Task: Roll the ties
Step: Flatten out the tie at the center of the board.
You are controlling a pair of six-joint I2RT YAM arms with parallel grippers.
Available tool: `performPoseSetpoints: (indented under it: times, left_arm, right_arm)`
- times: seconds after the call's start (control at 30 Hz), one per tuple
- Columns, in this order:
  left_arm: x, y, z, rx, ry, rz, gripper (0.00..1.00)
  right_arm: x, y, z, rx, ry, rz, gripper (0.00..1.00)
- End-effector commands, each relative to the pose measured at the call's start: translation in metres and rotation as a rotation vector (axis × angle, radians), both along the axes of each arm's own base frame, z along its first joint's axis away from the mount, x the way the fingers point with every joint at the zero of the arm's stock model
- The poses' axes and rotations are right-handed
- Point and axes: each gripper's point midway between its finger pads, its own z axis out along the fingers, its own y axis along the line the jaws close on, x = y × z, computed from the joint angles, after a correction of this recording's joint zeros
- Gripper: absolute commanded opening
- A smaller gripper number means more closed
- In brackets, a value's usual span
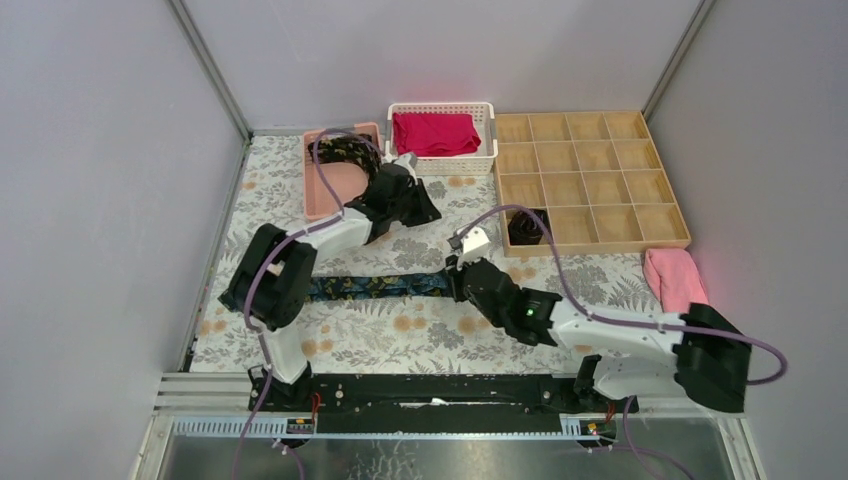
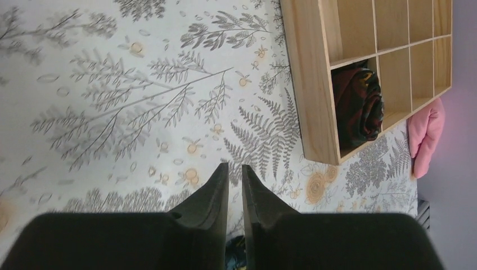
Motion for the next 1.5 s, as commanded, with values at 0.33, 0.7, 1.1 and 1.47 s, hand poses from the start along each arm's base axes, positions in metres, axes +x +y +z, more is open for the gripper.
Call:
performPoseSetpoints:
  times: [0.33,0.7,1.1,1.47]
  left_arm:
    - [-0.019,-0.046,-0.051,0.049,0.055,-0.294,0.2]
    - [-0.051,-0.053,-0.082,0.167,0.142,-0.386,0.19]
    - [-0.071,-0.034,-0.103,0.261,0.212,-0.404,0.18]
    - [-0.102,-0.047,-0.094,0.251,0.199,-0.461,0.18]
  right_arm:
    - [-0.061,-0.009,-0.06,0.151,0.357,0.001,0.0]
    - [-0.047,-0.024,-0.104,-0.004,0.371,-0.139,0.0]
    - [-0.027,-0.056,-0.119,-0.156,0.333,-0.352,0.0]
    - [0.013,-0.076,-0.121,-0.172,0.353,-0.427,0.0]
